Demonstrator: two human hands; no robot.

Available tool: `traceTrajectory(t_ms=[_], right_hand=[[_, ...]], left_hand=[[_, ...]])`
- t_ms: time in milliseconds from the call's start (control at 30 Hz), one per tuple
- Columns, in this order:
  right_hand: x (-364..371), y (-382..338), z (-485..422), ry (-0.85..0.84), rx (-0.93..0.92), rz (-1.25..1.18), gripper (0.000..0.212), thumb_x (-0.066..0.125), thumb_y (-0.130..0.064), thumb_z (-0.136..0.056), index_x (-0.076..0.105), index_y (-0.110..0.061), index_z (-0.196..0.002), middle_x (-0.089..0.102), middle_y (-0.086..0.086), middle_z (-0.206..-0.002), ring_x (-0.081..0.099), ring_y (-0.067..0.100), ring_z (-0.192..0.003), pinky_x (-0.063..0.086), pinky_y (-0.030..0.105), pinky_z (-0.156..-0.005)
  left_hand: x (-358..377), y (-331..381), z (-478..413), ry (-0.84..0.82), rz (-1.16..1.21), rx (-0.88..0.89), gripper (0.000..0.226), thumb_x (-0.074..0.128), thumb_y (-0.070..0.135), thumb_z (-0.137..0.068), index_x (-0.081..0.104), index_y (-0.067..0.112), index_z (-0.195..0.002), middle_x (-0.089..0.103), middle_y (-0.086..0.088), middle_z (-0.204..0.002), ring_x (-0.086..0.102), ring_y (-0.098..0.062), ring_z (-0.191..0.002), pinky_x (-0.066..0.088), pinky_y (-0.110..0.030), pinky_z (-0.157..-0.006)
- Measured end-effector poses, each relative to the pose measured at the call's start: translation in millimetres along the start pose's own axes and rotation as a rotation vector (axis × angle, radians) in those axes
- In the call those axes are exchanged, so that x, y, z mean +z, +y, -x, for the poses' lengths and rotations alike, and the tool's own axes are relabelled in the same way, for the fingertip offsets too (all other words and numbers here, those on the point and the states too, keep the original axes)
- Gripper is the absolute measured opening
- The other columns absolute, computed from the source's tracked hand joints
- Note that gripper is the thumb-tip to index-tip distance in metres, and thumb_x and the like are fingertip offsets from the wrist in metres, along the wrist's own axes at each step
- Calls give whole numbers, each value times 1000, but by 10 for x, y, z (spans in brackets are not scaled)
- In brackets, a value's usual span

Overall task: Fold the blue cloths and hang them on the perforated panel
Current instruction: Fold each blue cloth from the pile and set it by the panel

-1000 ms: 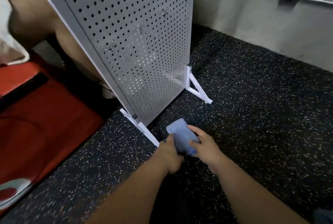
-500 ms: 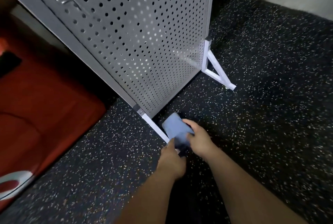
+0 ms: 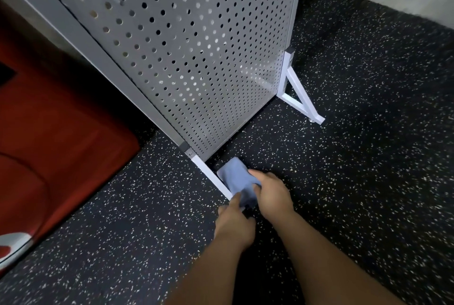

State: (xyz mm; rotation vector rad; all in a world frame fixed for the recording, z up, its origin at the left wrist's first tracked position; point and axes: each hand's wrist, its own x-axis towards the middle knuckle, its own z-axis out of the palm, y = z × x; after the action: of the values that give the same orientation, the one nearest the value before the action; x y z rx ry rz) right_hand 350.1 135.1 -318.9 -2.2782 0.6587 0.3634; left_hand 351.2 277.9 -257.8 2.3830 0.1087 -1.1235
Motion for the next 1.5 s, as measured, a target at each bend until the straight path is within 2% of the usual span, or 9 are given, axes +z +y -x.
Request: traceTrajectory(t_ms=[67, 200, 467, 700, 967, 1100, 1300, 1400, 1500], right_hand=[[-91, 31, 75, -1, -10, 26, 53, 55, -27, -107, 48, -45, -155, 57, 1, -139, 58, 25, -123, 50, 40, -105], [-439, 176, 359, -17, -17, 36, 51, 60, -35, -106, 48, -45, -155, 57, -2, -145, 55, 23, -131, 49, 41, -109], [-1485, 780, 1563, 67, 61, 75, 48, 60, -44, -105, 48, -48, -152, 58, -5, -147, 55, 18, -134, 45, 41, -114], [-2109, 1506, 2970, 171, 277, 96, 54, 62, -47, -105, 44, -47, -156, 56, -1, -147, 58, 18, -128, 49, 36, -108], [-2262, 2581, 4427, 333, 536, -72, 56, 62, -49, -103, 45, -42, -156, 56, -4, -151, 58, 19, -133, 47, 33, -111], [-2167, 3038, 4897, 343, 626, -120, 57, 64, -48, -101, 46, -42, -155, 56, 1, -151, 58, 25, -132, 49, 41, -110], [-2204, 3697, 5348, 539, 772, -209, 61, 72, -44, -98, 49, -34, -154, 50, 3, -151, 61, 25, -126, 51, 38, -104], [-2279, 3982, 5345, 592, 828, -209, 64, 70, -49, -99, 43, -40, -157, 37, 7, -163, 50, 34, -141, 49, 47, -111], [-2374, 4145, 5292, 521, 852, -104, 61, 62, -54, -102, 39, -47, -158, 19, 9, -173, 25, 40, -155, 34, 51, -122]], left_hand=[[-17, 69, 19, 1, 5, 5, 74, 62, 32, -90, 36, 47, -157, 48, -7, -146, 61, -33, -124, 52, -36, -98], [-51, 340, 74, 17, 17, 61, 83, 63, 39, -95, 21, 45, -166, 44, -11, -156, 57, -33, -132, 51, -39, -107], [289, 1002, 794, -35, -23, 309, 90, 74, 42, -92, 25, 33, -167, 50, -13, -156, 51, -32, -143, 40, -43, -121], [1032, 1544, 1875, -184, -232, 544, 88, 72, 48, -97, 20, 39, -168, 34, -10, -164, 43, -33, -147, 36, -47, -125], [2181, 1824, 2756, -379, -522, 787, 88, 65, 58, -98, 18, 35, -169, 29, -6, -169, 36, -31, -152, 36, -47, -125], [2656, 1728, 2949, -460, -598, 863, 90, 65, 63, -97, 18, 34, -169, 28, -6, -171, 33, -30, -154, 33, -45, -126], [3228, 1679, 3133, -505, -630, 951, 91, 72, 66, -89, 27, 42, -164, 41, 0, -160, 40, -27, -148, 37, -39, -122], [3464, 1738, 3106, -517, -639, 953, 98, 74, 70, -85, 28, 41, -165, 42, 3, -159, 41, -23, -147, 38, -40, -122], [3657, 1811, 3078, -521, -629, 957, 97, 77, 66, -85, 30, 39, -165, 38, 3, -163, 38, -23, -150, 37, -41, -123]])
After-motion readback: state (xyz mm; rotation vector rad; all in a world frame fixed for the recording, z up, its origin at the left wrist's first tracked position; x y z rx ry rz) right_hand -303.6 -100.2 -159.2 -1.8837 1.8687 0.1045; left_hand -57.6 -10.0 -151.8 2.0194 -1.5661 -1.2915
